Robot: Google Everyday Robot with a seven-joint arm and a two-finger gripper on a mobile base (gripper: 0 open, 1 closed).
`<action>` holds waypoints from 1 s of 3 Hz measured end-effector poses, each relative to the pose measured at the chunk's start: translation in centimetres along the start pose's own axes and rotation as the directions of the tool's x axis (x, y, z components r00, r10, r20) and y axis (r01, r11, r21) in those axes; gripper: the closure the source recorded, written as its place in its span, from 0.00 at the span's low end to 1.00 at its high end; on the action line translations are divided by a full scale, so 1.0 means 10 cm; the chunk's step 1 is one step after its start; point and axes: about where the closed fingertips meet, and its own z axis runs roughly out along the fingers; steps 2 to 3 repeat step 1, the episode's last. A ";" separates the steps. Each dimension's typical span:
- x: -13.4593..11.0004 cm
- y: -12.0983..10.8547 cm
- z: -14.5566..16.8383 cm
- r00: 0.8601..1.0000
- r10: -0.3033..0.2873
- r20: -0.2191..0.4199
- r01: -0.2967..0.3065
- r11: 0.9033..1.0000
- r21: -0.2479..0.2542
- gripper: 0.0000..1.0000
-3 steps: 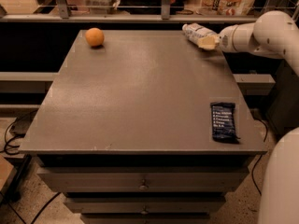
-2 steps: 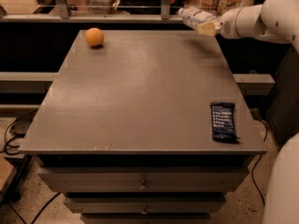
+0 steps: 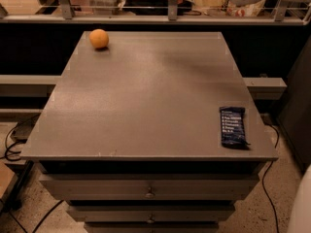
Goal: Pick blue plastic bottle
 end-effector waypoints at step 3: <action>-0.03 0.12 -0.01 0.999 -0.033 -0.006 0.032 0.998 -0.047 1.00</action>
Offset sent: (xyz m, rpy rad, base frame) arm 0.0000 0.0000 0.0000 0.0000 0.0000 0.0000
